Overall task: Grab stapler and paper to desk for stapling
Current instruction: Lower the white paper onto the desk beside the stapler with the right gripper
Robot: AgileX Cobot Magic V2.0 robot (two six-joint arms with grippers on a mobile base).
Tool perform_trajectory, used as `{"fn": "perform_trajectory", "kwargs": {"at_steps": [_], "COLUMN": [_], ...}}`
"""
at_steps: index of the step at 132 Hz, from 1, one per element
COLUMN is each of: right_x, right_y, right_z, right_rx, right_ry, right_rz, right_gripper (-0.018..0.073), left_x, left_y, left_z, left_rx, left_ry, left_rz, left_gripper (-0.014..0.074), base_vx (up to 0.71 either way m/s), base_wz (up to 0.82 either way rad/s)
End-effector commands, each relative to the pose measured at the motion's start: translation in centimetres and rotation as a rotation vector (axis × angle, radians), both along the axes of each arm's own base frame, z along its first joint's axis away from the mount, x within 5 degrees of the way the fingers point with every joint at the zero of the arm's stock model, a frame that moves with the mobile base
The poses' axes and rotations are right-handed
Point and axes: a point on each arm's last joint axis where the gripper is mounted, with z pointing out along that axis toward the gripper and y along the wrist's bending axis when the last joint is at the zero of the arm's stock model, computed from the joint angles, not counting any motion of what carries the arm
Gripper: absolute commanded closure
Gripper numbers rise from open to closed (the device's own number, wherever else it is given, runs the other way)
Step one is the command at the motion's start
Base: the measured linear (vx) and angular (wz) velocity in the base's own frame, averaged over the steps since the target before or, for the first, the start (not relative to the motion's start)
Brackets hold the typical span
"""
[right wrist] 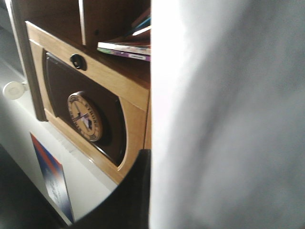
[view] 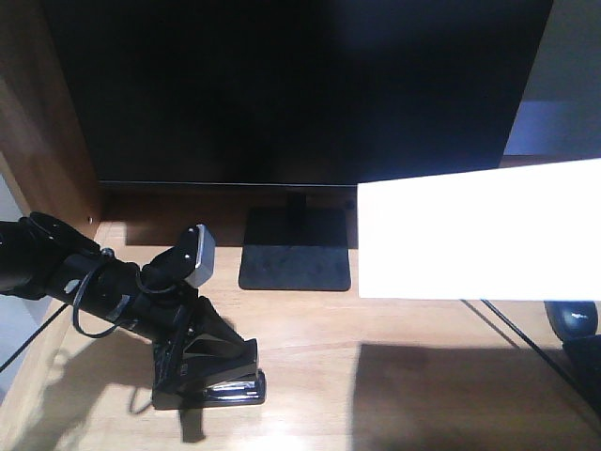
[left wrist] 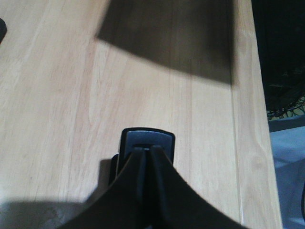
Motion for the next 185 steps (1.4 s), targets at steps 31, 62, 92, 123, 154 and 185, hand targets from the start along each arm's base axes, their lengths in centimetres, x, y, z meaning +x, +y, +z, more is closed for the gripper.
{"fn": "perform_trajectory", "kwargs": {"at_steps": [31, 62, 92, 123, 154, 185], "right_x": [4.5, 7.6, 10.1, 11.3, 11.2, 10.1], "right_y": [0.9, -0.2, -1.3, -0.1, 2.8, 6.3], "right_z": [-0.7, -1.1, -1.7, -2.2, -2.9, -3.1], "right_rx": [0.01, -0.09, -0.34, -0.561, -0.619, -0.649], "right_ry": [0.015, 0.101, 0.266, 0.366, 0.379, 0.338], "right_rz": [0.071, 0.095, 0.325, 0.57, 0.745, 0.905], "right_gripper": [0.0562, 0.0562, 0.0562, 0.0562, 0.0562, 0.0562], "left_x": [0.1, 0.1, 0.1, 0.1, 0.1, 0.1], "left_y": [-0.5, -0.5, -0.5, -0.5, -0.5, -0.5], "left_z": [2.1, 2.1, 2.1, 2.1, 2.1, 2.1], "left_rx": [-0.069, -0.069, -0.069, -0.069, -0.069, -0.069], "left_ry": [-0.032, -0.032, -0.032, -0.032, -0.032, -0.032], "left_rz": [-0.002, -0.002, -0.002, -0.002, -0.002, -0.002], "left_gripper": [0.0603, 0.0603, 0.0603, 0.0603, 0.0603, 0.0603], "base_vx": [0.0, 0.0, 0.0, 0.0, 0.0, 0.0], "base_wz": [0.0, 0.0, 0.0, 0.0, 0.0, 0.0]}}
